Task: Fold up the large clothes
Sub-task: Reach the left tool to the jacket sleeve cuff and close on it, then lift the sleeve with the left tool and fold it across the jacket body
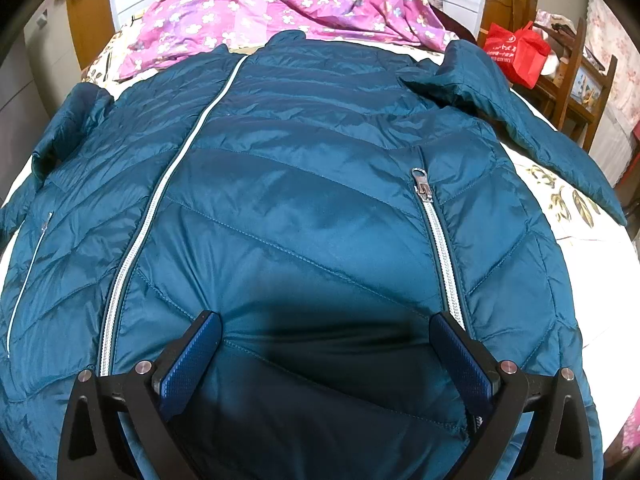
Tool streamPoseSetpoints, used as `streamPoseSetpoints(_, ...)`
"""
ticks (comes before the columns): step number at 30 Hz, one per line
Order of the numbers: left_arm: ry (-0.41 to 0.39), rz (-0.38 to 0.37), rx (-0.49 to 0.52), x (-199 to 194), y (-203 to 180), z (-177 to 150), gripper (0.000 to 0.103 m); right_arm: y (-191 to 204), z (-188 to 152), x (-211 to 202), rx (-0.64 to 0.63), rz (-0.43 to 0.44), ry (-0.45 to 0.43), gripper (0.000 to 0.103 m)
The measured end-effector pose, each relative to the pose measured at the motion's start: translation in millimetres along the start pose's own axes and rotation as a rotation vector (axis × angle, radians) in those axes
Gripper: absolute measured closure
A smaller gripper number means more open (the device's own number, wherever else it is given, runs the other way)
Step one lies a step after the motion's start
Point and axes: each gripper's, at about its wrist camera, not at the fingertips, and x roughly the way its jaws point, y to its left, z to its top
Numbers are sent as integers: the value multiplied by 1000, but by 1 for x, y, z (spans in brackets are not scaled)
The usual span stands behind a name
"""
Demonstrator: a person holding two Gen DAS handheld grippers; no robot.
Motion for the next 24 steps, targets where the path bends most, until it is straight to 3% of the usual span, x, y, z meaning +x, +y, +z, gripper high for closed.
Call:
streamPoseSetpoints(1, -16, -11, 17, -2, -3, 0, 47, 0, 0, 0, 0, -2, 0, 0)
streamPoseSetpoints(2, -24, -25, 28, -3, -7, -1, 62, 1, 0, 0, 0, -3, -1, 0)
streamPoseSetpoints(3, -35, -40, 38, -8, -10, -2, 85, 1, 1, 0, -1, -4, -1, 0)
streamPoseSetpoints(4, -57, -33, 48, -14, -13, -2, 90, 1, 1, 1, -1, -5, -2, 0)
streamPoseSetpoints(6, -125, -7, 61, -31, -14, -5, 90, 1, 1, 1, -1, -5, -2, 0)
streamPoseSetpoints(9, -201, 50, -19, -55, 10, -3, 90, 1, 1, 1, -1, -4, 0, 0)
streamPoseSetpoints(13, -218, 115, -124, -78, 47, 5, 90, 1, 5, -2, -13, -6, 26, 0)
streamPoseSetpoints(17, -204, 98, -175, -97, 57, 12, 90, -10, 10, -24, -5, -89, -59, 0)
streamPoseSetpoints(20, -229, 27, -140, -117, 30, 20, 91, -34, 8, -47, 54, -133, -134, 0)
streamPoseSetpoints(24, -304, -171, -12, -162, -54, 24, 91, -62, -2, -50, 98, -185, -96, 0)
